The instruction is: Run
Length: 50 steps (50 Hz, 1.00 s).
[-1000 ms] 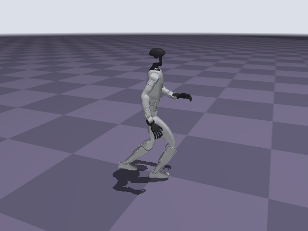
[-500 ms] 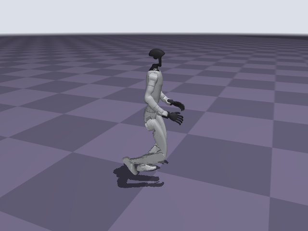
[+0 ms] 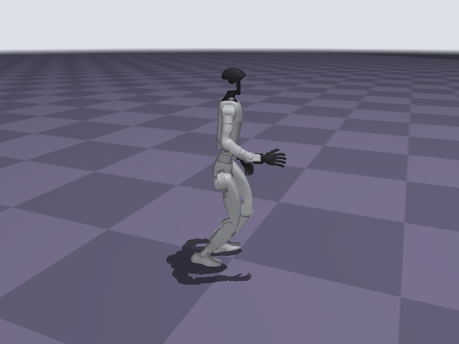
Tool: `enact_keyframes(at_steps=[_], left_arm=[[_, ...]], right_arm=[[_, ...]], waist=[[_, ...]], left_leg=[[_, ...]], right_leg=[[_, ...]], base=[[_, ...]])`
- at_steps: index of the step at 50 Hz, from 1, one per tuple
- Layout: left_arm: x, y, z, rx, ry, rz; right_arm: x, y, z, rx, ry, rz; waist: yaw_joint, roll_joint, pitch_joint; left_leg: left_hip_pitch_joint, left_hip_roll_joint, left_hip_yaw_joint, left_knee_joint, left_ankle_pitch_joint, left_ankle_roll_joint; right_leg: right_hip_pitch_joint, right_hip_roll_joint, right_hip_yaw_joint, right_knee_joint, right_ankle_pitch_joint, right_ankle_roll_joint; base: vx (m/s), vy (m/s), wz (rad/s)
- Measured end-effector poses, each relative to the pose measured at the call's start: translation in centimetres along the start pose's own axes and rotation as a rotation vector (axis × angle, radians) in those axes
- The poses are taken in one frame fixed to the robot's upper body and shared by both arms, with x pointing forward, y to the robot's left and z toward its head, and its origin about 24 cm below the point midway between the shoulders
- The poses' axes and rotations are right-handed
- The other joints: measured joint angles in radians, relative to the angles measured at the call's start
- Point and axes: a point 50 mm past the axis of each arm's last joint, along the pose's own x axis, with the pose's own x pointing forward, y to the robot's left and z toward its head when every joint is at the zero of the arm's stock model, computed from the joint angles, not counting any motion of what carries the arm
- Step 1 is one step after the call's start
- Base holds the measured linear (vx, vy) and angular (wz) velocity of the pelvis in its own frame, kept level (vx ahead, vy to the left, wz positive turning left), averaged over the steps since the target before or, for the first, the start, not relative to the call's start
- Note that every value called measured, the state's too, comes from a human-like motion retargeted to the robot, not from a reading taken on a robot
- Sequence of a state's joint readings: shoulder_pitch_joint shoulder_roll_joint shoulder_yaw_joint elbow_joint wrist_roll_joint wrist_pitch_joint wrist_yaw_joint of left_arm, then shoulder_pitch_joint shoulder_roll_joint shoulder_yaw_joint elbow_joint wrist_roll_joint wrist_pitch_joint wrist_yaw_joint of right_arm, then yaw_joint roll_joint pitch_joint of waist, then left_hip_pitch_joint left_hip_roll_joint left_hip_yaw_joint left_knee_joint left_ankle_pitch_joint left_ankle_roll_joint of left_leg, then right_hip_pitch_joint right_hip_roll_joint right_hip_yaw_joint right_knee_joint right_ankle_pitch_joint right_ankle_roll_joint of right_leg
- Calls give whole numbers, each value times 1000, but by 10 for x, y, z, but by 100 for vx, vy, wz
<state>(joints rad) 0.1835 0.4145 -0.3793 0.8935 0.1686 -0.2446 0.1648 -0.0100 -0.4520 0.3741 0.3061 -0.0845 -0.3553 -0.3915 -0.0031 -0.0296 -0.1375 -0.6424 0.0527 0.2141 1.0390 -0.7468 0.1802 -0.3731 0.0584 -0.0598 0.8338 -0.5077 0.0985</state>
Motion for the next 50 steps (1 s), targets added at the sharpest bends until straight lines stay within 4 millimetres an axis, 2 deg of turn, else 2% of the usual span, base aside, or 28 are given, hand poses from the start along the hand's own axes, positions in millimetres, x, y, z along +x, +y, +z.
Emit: enact_keyframes(at_steps=[3, 5, 7, 8, 10, 11, 12, 13, 15, 17, 18, 20, 23, 25, 26, 28, 30, 32, 34, 36, 38, 39, 40, 42, 44, 47, 50], left_arm=[[-37, -13, -62, -84, 219, -42], [-59, -20, -88, -134, 332, -47], [-75, -24, -106, -167, 413, -38], [-80, -23, -111, -176, 440, -24], [-77, -15, -111, -181, 447, 34], [-65, -8, -101, -184, 411, 83], [-50, 0, -86, -189, 360, 133], [-29, 10, -62, -198, 277, 186], [4, 27, -3, -233, 68, 266], [23, 40, 65, -260, -188, 291], [25, 46, 100, -265, -325, 284], [19, 54, 167, -257, -604, 245], [-11, 61, 247, -206, -979, 166], [-35, 63, 282, -163, -1169, 121], [-43, 61, 292, -150, -1229, 103], [-57, 56, 306, -123, -1320, 66], [-59, 48, 309, -107, -1336, 29], [-43, 38, 297, -98, -1238, -2], [-14, 30, 270, -80, -1051, -10], [16, 19, 217, -61, -779, -18], [36, 11, 147, -38, -465, -26], [39, 9, 109, -28, -311, -36], [37, 7, 72, -21, -160, -50], [21, 2, 11, -22, 78, -84], [1, 4, -36, -46, 259, -93], [-28, 11, -82, -110, 434, -69], [-47, 12, -103, -198, 521, -24]], right_arm=[[1, 7, 30, 134, -126, 52], [-1, 6, 43, 181, -191, 73], [-3, 3, 54, 219, -245, 72], [-5, 1, 55, 226, -253, 64], [-11, -3, 47, 201, -209, 33], [-16, -2, 34, 166, -143, 13], [-21, -1, 19, 128, -72, -7], [-27, 0, 2, 81, 13, -27], [-46, 4, -36, 7, 194, -32], [-74, 6, -68, -41, 362, -2], [-88, 6, -81, -58, 440, 17], [-118, 7, -102, -82, 581, 55], [-157, 7, -120, -89, 753, 93], [-175, 9, -127, -85, 836, 116], [-184, 11, -129, -87, 868, 137], [-194, 16, -133, -88, 921, 177], [-193, 21, -136, -92, 943, 219], [-179, 27, -137, -93, 927, 252], [-151, 33, -135, -86, 870, 271], [-126, 38, -126, -71, 791, 278], [-96, 41, -112, -47, 675, 277], [-80, 41, -102, -31, 605, 274], [-63, 41, -91, -14, 532, 270], [-36, 38, -68, 20, 392, 243], [-12, 32, -44, 52, 260, 221], [9, 23, -17, 89, 133, 191], [12, 19, -11, 108, 122, 184]], waist=[[13, -51, -61], [20, -62, -73], [16, -71, -77], [10, -78, -72], [-8, -89, -48], [-19, -91, -31], [-31, -94, -16], [-41, -96, -2], [-65, -82, 11], [-83, -42, 12], [-97, -28, 3], [-122, -2, -24], [-124, 34, -65], [-107, 54, -79], [-102, 52, -79], [-83, 52, -70], [-59, 58, -52], [-35, 65, -36], [-16, 75, -32], [-8, 67, -42], [-12, 55, -62], [-19, 48, -73], [-28, 42, -84], [-28, 43, -91], [-32, 43, -103], [-33, 44, -121], [-27, 47, -135]], left_leg=[[57, -127, 16, -335, 205, -82], [78, -172, 12, -380, 257, -97], [92, -208, 6, -327, 221, -67], [98, -228, 1, -280, 169, -36], [101, -264, -8, -164, 24, 35], [101, -274, -13, -115, -37, 58], [102, -284, -20, -82, -82, 75], [109, -296, -29, -80, -98, 80], [148, -311, -57, -129, -89, 73], [217, -300, -100, -213, -38, 30], [248, -290, -111, -265, 6, 2], [293, -264, -123, -366, 91, -51], [290, -215, -152, -424, 148, -102], [253, -176, -165, -367, 122, -114], [232, -167, -163, -311, 97, -112], [182, -134, -152, -180, 45, -108], [128, -73, -125, -40, 1, -97], [80, -14, -108, 25, -52, -73], [46, 16, -117, -7, -68, -66], [38, 5, -134, -92, -52, -73], [47, -22, -157, -200, -9, -85], [56, -36, -164, -252, 16, -89], [66, -49, -169, -300, 39, -93], [62, -40, -166, -290, 38, -96], [62, -35, -154, -296, 38, -97], [63, -31, -132, -306, 40, -101], [64, -27, -112, -310, 37, -101]], right_leg=[[4, -96, -11, 5, 173, 96], [0, -149, -29, 107, 220, 122], [-7, -207, -37, 262, 207, 124], [-12, -238, -35, 354, 179, 120], [-33, -300, -31, 549, 104, 98], [-54, -320, -24, 624, 58, 74], [-80, -339, -17, 686, 14, 49], [-117, -354, -9, 725, -28, 21], [-174, -356, -3, 724, -93, -23], [-189, -310, -20, 610, -118, -44], [-193, -289, -29, 528, -122, -44], [-189, -235, -40, 332, -107, -28], [-149, -126, -32, 49, -30, 2], [-111, -68, -39, -76, 0, -4], [-107, -62, -43, -76, -22, -13], [-98, -42, -56, -80, -64, -35], [-89, -19, -77, -86, -87, -55], [-79, 6, -89, -115, -81, -63], [-50, 40, -90, -222, -29, -60], [-45, 45, -84, -280, 3, -49], [-48, 42, -72, -328, 31, -39], [-53, 38, -66, -344, 42, -34], [-57, 33, -60, -357, 51, -29], [-77, 39, -56, -324, 49, -20], [-91, 40, -49, -312, 49, -11], [-100, 38, -38, -316, 50, -2], [-99, 38, -24, -333, 52, 3]], base=[[10, 7, -42], [5, 7, -52], [4, 7, -55], [5, 7, -50], [6, 7, -44], [6, 6, -36], [6, 4, -26], [7, 2, -15], [10, 2, -6], [14, -1, 11], [13, -4, 43], [12, -7, 58], [7, -9, 29], [1, -10, -5], [-5, -10, -9], [-6, -10, -9], [-6, -8, -11], [-5, -5, -22], [-2, -2, -39], [-1, 0, -42], [0, 1, -48], [0, 2, -46], [-3, 3, -49], [-6, 4, -52], [-3, 4, -46], [0, 4, -39], [3, 3, -41]])
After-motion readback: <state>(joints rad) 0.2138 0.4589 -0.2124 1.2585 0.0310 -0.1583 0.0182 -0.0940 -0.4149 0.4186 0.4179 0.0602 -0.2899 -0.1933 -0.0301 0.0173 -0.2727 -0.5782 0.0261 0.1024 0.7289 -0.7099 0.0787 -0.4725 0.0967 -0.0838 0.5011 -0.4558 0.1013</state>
